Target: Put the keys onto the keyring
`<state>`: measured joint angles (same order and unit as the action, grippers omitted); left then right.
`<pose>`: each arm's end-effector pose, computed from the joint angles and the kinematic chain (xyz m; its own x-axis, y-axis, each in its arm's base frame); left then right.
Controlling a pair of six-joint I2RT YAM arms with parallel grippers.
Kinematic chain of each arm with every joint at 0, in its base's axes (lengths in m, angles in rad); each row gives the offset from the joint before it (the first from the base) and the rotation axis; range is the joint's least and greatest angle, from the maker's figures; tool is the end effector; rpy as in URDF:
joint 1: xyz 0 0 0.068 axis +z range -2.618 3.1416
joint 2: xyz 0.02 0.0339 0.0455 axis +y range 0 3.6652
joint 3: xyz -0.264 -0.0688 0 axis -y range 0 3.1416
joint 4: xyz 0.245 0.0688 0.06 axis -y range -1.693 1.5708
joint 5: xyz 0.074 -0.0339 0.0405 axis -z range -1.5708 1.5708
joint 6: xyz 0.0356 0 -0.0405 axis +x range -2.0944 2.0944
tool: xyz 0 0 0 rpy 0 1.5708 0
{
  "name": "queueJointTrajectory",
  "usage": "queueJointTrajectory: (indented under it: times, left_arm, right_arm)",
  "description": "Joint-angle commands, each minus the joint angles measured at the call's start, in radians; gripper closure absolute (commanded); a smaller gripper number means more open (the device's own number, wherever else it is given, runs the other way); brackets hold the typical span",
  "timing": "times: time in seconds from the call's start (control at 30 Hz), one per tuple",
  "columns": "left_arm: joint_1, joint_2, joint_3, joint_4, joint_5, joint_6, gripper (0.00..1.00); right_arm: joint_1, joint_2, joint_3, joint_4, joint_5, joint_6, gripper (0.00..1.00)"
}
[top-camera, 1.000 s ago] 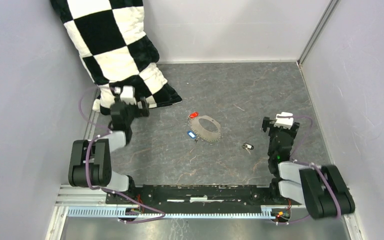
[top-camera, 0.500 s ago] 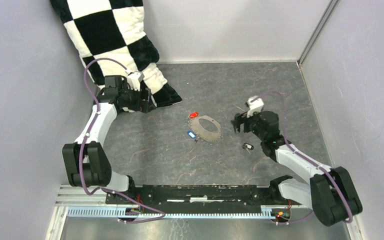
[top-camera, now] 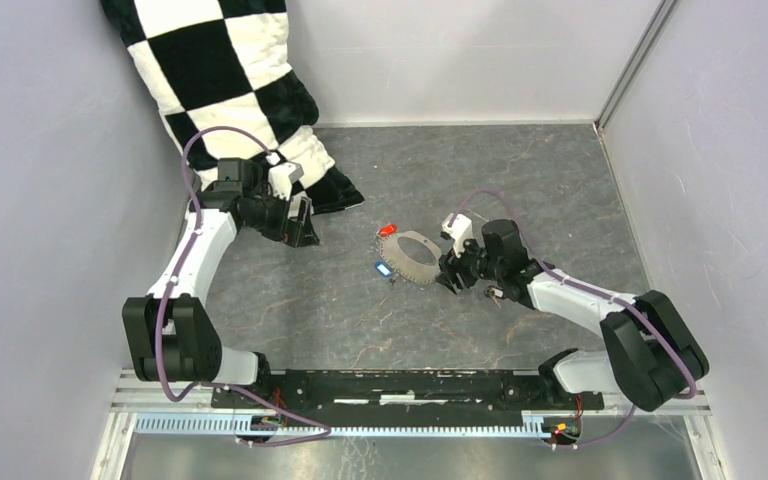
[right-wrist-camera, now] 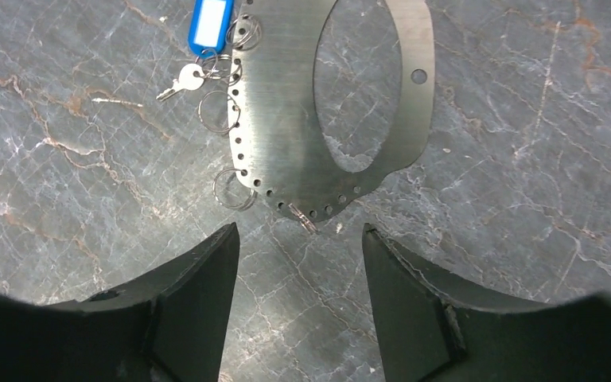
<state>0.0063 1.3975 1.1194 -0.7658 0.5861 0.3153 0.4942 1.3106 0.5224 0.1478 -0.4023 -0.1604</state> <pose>0.2788 -0.0179 0.2744 -0.7371 0.2537 -0.6263 0.5275 0.7954 -0.2986 0.2161 0.1323 0.1734 -0.4054 -0.3854 -0.8289 -0.7877 0.6074 0.1029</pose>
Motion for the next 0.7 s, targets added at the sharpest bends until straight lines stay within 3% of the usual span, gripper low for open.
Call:
queueJointTrajectory:
  times: [0.0,0.67]
  left_arm:
    - [-0.047,-0.018,0.031,-0.033,0.024,0.045,0.00]
    - [-0.114,-0.036,0.039,-0.033,-0.013,0.043,0.00]
  right_arm:
    - [0.018,0.020,0.043,-0.011,-0.015,-0.030,0.40]
    - [0.073,0.105,0.073,-0.052,0.125,-0.059,0.75]
